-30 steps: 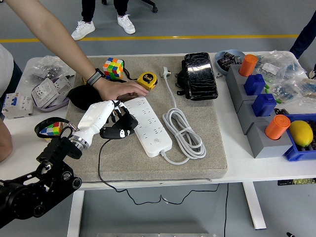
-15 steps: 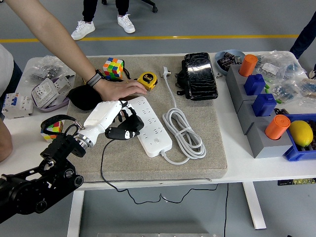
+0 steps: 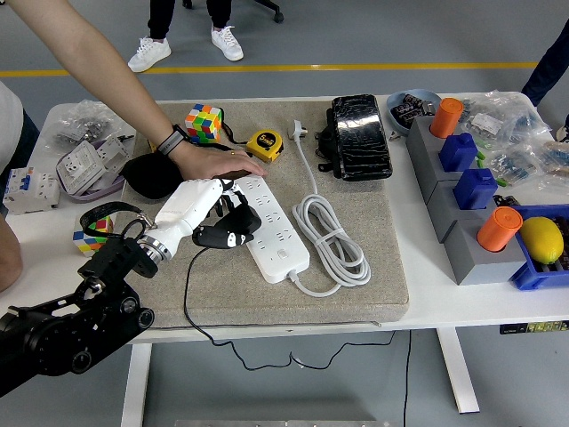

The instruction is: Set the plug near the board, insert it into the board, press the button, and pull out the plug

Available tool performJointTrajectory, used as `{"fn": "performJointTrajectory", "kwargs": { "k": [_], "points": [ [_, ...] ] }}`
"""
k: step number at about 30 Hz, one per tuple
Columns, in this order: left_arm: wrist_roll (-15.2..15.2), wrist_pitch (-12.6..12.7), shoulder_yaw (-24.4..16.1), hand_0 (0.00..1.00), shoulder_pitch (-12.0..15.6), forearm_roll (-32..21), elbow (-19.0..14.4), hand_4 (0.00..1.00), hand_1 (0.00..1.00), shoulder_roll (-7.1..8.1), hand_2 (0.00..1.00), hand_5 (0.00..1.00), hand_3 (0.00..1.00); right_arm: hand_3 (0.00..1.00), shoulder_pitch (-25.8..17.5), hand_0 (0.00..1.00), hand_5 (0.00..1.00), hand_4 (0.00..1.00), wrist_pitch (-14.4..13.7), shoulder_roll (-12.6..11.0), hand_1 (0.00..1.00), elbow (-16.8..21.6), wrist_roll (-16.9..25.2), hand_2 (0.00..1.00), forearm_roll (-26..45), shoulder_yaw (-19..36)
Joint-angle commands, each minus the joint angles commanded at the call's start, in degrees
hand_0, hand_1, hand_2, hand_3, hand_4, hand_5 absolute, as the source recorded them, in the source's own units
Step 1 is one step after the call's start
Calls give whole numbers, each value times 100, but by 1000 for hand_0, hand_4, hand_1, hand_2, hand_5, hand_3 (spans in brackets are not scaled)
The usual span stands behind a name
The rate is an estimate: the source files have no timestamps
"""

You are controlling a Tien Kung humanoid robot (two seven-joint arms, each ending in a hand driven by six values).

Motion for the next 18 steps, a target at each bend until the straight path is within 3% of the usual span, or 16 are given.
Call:
{"fn": "performJointTrajectory", "kwargs": {
  "k": [18],
  "points": [
    [11, -56, 130, 242, -92, -48, 128, 839, 373, 27, 417, 2, 535, 541, 1, 573, 493, 926, 2, -16, 644, 3, 0, 623, 8, -47]
  ]
}}
